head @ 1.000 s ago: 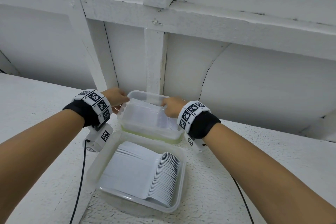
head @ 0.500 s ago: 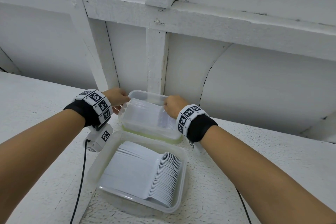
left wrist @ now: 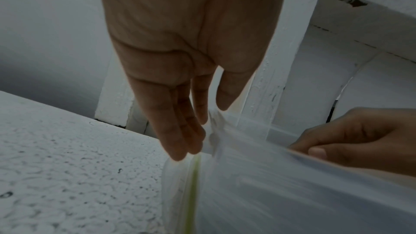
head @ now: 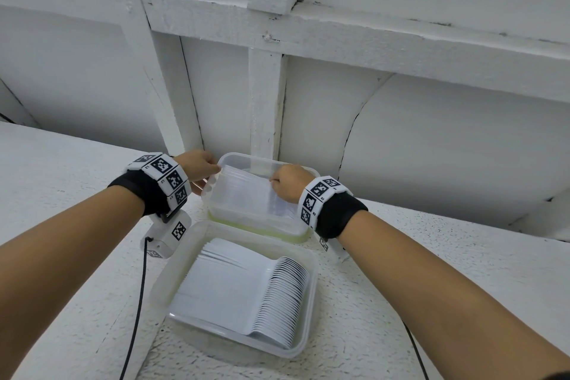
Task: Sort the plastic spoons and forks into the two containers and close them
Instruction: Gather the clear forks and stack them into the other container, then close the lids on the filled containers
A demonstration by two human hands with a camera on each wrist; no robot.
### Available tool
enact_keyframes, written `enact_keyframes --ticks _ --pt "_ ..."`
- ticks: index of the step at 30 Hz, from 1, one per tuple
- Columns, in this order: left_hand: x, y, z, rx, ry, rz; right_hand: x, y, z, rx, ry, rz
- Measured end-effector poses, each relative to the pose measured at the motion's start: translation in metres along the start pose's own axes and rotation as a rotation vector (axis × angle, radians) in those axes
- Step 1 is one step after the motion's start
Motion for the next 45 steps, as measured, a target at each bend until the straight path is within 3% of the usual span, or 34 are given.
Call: enact_keyframes --ticks 7,14,18,24,29,36,45 --pt "-0.012 -0.006 -0.007 0.011 0.027 -0.009 -0.01 -0.003 -0.007 -0.006 0.049 -0.044" --pt "-0.051 -0.032 -0.017 0.036 0.077 0.001 -0.089 0.0 -0.036 0.176 0.27 -0.123" --pt "-0.082 -0.052 -0.008 0.063 0.049 -0.029 -0.151 0.012 -0.016 0.447 0.275 0.026" --pt "-0.114 -0.073 0.028 0.002 0.006 -0.041 -0.204 0.005 0.058 0.863 0.079 0.313" --pt "-0.134 -0.069 0.042 -0.055 0.166 0.014 -0.207 0.0 0.078 1.123 0.204 0.356" --pt "-0.173 -0.02 0.068 -0.152 0.168 0.191 -0.252 0.047 0.053 1.104 0.384 0.37" --pt "-0.204 0.065 0.191 -0.186 -0.081 0.321 -0.369 0.148 0.038 0.845 0.605 0.603"
Point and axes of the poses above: each hand's wrist, its own x-axis towards the middle knuckle, its own z-axis out of the palm, y = z × x, the point moved 2 cm from there along x, towards the middle knuckle, and after that the axes turned 5 degrees about x, right-handed, at the moved point
